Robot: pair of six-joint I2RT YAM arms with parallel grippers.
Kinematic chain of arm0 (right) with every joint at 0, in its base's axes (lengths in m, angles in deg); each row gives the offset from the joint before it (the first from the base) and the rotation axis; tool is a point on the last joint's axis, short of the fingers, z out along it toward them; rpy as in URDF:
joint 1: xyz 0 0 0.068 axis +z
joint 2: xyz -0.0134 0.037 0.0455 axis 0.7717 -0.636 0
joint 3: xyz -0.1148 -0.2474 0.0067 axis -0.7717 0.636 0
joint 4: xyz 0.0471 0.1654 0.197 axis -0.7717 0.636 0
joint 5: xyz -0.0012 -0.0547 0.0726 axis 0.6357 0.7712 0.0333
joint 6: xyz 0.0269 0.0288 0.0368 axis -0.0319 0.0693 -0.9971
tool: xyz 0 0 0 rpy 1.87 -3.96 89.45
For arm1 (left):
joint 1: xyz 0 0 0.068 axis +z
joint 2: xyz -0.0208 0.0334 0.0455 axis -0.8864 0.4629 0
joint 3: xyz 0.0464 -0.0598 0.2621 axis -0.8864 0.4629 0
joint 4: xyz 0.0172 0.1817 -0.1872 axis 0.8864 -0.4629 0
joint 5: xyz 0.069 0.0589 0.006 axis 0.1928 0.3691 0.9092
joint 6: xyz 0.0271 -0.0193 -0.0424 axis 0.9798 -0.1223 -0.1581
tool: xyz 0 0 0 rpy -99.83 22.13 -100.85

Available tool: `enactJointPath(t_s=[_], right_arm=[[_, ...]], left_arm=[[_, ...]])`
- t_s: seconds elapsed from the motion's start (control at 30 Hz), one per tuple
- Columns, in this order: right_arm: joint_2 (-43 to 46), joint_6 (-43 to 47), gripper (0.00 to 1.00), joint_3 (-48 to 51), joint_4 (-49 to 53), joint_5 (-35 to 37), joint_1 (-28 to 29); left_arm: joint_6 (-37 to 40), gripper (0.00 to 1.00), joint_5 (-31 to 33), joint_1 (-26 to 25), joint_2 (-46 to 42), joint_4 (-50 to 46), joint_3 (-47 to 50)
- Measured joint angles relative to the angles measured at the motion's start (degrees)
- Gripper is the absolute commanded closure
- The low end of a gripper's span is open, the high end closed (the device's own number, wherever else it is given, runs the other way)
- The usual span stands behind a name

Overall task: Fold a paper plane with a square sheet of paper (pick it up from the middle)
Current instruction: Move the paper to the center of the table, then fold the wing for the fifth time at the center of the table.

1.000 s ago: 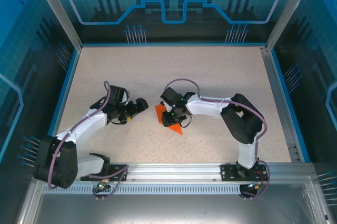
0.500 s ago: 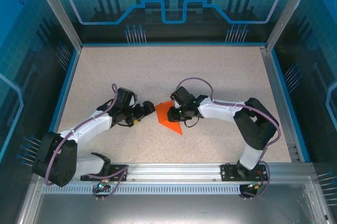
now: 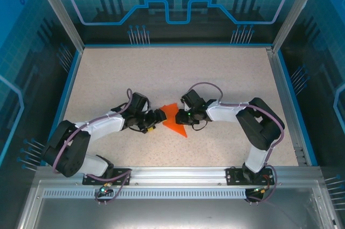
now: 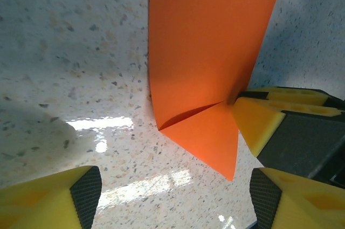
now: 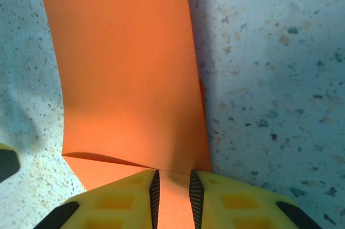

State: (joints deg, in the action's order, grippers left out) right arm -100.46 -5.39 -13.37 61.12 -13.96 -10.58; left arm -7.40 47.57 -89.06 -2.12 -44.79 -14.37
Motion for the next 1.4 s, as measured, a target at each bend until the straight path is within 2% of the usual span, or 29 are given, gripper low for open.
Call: enactJointPath(t_s=[0.2, 0.43, 0.63, 0.93, 1.4], right_arm=[[0.1, -1.0, 0.75, 2.3, -4.0, -3.1, -1.6], [0.4, -1.4, 0.75, 4.1, -7.0, -5.3, -2.6], [0.6, -1.4, 0.75, 4.8, -8.2, -6.1, -2.9], [0.7, -1.4, 0.75, 5.2, -8.8, -6.7, -3.2], [0.7, -1.3, 0.74, 5.5, -9.4, -7.0, -3.3]], left_arm=[[-2.2, 0.33, -1.0, -1.8, 3.1, 1.9, -0.1], [-4.1, 0.52, -1.9, -2.5, 6.8, 3.2, -2.1], [-4.7, 0.55, -1.9, -2.6, 8.2, 3.8, -3.8], [-4.7, 0.53, -1.9, -2.7, 10.2, 3.7, -4.1], [-4.2, 0.69, -1.9, -2.7, 11.5, 4.3, -7.0]])
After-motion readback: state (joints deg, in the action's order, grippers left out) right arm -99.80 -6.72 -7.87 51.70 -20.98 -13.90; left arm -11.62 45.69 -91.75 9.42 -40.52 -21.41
